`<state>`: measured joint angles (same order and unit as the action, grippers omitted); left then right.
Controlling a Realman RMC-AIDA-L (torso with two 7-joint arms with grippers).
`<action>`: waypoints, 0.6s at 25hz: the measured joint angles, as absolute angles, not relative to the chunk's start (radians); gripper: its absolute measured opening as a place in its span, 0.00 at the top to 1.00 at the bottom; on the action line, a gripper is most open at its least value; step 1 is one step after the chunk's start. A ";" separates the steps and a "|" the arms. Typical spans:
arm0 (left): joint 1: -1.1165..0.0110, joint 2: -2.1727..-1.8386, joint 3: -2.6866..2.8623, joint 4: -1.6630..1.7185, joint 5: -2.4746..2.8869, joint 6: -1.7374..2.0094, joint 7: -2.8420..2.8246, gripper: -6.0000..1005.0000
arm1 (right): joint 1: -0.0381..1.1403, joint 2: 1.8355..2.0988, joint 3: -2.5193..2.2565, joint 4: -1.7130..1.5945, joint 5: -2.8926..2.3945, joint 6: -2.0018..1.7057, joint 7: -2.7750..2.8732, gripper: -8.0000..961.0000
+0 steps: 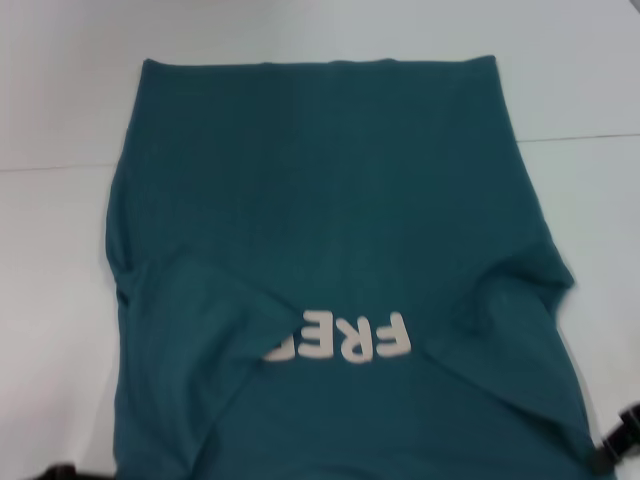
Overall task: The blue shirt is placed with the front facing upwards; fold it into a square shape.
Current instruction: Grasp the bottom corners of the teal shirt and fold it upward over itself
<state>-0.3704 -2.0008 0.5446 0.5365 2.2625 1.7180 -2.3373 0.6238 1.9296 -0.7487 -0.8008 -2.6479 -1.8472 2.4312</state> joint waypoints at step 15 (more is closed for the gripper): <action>-0.277 -2.036 0.552 0.628 2.382 1.887 -2.302 0.95 | 0.578 1.948 -0.750 -0.817 -2.707 -1.954 2.369 0.96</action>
